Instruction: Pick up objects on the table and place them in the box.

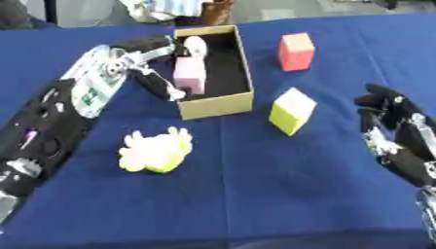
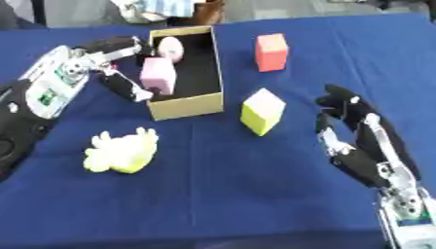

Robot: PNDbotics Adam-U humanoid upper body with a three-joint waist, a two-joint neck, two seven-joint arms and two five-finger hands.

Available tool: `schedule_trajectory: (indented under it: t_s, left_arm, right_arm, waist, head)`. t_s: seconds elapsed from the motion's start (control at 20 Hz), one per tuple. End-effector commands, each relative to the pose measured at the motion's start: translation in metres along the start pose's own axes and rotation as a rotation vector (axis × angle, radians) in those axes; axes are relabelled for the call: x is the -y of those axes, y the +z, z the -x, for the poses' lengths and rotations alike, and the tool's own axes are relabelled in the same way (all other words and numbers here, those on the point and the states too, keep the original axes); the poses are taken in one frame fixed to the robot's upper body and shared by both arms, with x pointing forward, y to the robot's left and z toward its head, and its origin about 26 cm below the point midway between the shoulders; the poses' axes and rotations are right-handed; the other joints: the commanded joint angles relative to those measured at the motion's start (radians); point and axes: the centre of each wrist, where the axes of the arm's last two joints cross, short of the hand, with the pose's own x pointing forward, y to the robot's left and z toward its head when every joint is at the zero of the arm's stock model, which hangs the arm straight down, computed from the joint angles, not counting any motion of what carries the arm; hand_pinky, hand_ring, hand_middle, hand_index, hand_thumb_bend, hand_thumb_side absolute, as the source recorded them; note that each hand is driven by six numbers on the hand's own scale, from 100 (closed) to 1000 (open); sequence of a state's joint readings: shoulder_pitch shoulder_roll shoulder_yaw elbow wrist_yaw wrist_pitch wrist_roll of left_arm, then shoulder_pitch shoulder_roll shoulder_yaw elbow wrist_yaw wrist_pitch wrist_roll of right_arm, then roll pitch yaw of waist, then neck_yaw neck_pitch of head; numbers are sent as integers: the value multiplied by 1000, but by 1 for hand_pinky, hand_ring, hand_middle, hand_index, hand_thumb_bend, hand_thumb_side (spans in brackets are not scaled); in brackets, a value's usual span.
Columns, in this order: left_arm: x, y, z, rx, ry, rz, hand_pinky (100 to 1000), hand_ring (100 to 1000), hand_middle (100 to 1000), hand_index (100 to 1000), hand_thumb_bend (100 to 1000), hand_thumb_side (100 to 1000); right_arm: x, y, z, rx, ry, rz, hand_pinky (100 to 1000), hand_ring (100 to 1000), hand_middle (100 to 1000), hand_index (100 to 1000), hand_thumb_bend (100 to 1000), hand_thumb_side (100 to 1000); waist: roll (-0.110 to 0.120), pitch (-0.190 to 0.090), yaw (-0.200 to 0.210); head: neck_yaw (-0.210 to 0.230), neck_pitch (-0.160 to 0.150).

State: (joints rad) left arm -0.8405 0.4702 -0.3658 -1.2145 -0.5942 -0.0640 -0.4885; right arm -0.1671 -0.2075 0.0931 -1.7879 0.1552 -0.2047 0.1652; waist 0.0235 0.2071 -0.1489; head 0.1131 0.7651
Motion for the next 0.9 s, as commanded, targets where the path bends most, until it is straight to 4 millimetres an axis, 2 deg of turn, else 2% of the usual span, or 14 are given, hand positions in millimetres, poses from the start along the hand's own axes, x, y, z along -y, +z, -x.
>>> schedule_trajectory:
  t_s: [0.05,0.1,0.3,0.75,0.9]
  left_arm:
    - [-12,1,-4,13,-19,-20,727,666,621,802,421,405]
    - [-12,2,-4,15,-20,-16,730,673,634,815,521,498]
    - [-15,6,-2,18,-23,-22,752,709,702,843,667,591]
    - [-26,18,3,-6,-49,-45,800,758,781,879,764,583]
    - [-31,25,8,-24,-65,-50,803,759,783,881,757,581]
  right_arm:
    - [4,-3,-3,18,9,-4,819,832,719,903,100,457]
    - [4,-3,-3,18,9,-4,819,832,719,903,100,457]
    - [4,-3,-3,19,9,-4,820,832,719,903,100,457]
    - [4,-2,-3,16,12,-1,820,832,719,903,100,456]
    - [5,-3,-3,15,13,-1,820,831,719,903,100,456]
  waist:
    - [0,-30,-2]
    - [0,-30,-1]
    - [1,-29,1]
    - [2,-30,3]
    - [2,-31,3]
  head:
    - [2,5]
    - [2,5]
    - [1,5]
    - [0,5]
    - [-1,5]
